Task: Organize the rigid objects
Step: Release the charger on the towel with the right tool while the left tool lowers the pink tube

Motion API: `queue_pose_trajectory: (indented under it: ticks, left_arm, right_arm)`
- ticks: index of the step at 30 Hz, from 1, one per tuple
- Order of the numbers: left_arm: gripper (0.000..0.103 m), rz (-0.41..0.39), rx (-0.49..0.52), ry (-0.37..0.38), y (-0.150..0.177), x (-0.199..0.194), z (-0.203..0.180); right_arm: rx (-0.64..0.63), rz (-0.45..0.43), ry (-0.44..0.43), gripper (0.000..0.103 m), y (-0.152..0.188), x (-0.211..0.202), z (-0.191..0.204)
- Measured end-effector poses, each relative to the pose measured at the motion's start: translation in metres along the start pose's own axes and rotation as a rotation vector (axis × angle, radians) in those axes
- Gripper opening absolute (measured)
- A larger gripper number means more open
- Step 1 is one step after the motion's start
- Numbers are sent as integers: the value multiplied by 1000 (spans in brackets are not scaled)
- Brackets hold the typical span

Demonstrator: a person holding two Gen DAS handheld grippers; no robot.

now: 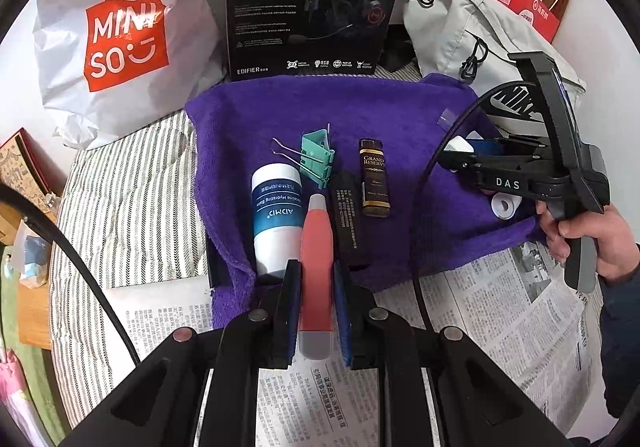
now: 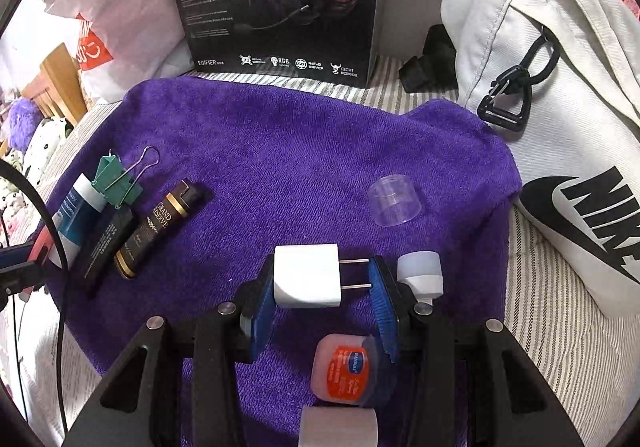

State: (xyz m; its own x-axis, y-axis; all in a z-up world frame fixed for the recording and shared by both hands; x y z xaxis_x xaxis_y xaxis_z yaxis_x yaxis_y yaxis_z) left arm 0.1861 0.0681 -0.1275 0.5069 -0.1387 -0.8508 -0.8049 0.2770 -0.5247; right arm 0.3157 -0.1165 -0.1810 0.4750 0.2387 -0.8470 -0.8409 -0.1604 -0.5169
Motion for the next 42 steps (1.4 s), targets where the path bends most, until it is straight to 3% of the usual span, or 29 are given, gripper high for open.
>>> queue_pose_trajectory:
  ticks: [4,13,27,42]
  left_arm:
    - [16,4,6,5,-2,1,-2]
    - [16,15,29,23,-9,4,-12]
    - [16,33,82,66,-32,20,-35]
    - [16,105,153,97,-56,67,-61]
  right_arm:
    - [-7,17,-18,56,4,-3,0]
    - [-2,-20,-62,60,12,-35,-2]
    - [42,-46,-52,60,35,-82,-31]
    - [109,-35,-60,60,64,-103,-59]
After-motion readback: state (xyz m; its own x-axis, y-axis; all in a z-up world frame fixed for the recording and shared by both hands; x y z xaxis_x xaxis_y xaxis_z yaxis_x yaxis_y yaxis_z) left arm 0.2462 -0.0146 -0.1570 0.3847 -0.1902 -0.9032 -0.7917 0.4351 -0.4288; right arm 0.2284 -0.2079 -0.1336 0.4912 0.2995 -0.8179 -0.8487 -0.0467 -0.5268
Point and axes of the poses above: each gripper's, at about its wrist camera, not at the fingertips, and x roughly the way its jaws point, z to its left, y to its underside, the point moved 5 cm from there along x, roughly the way its jaws point, and after that the axes turned 13 degrees about x, right-handed, at the moved point
